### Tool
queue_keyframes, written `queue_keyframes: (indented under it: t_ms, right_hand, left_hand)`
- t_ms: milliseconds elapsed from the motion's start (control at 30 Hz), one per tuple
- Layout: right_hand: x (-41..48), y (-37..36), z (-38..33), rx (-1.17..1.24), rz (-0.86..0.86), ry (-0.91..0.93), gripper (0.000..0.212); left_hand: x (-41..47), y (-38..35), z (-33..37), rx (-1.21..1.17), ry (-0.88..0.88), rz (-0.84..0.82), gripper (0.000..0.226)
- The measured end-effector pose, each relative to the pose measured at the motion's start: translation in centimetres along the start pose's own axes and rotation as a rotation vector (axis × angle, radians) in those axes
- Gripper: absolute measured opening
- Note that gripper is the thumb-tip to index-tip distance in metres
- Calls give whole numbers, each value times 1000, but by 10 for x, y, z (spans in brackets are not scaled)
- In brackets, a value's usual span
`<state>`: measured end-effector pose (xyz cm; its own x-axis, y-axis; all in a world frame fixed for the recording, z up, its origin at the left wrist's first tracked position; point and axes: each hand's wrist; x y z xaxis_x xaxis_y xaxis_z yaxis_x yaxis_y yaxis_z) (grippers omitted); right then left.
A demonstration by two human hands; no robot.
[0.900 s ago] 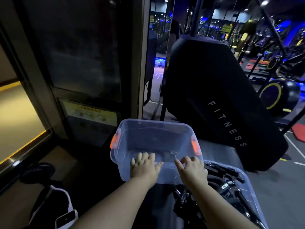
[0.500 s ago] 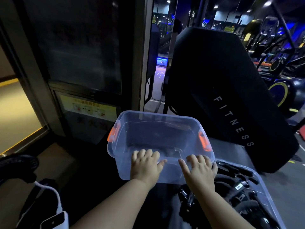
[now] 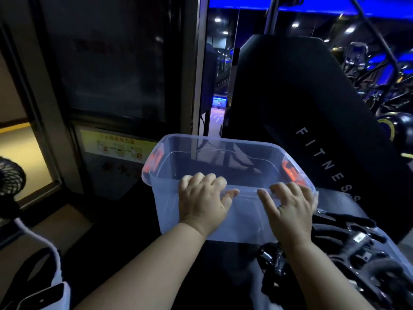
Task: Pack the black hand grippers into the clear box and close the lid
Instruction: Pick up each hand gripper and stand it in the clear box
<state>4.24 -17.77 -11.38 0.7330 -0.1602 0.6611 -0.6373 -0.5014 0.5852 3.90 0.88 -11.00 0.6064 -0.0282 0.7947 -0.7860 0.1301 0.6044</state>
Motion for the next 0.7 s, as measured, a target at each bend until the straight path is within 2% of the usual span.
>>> queue_keyframes:
  t_ms: [167,333,467,533,567,633,700]
  right_hand:
    - [-5,1,7,14,-32,36,46]
    - [-40,16,8,36,5,46,46]
    - [-68,35,5,196,-24,-7,49]
    - [-77,45,2,281,70,-85,42]
    - [-80,48,2,301,87,-171,49]
    - [-83,52,1,337,49,-361,65]
    - [-86,51,-2,441,-12,-485,54]
  left_hand:
    - [-8,2,-1,-46,-24,78,41]
    - [-45,17,1,-92,-39,153,41]
    - [-77,31,-2,-88,-31,160,39]
    - [-91,38,-10,-90,-31,151,38]
    - [-98,40,-14,-89,-31,140,38]
    - [-112,43,-20,-78,-28,116,38]
    - [-120,45,-22,-90,-21,123,38]
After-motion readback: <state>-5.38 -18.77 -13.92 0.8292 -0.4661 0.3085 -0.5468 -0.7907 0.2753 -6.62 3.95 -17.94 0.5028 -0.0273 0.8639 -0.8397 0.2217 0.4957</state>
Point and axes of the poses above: each hand's wrist, its own x-axis towards the middle knuckle, its own y-axis out of the back of the hand, z = x × y, and after that the axes turned 5 degrees about x, right-handed
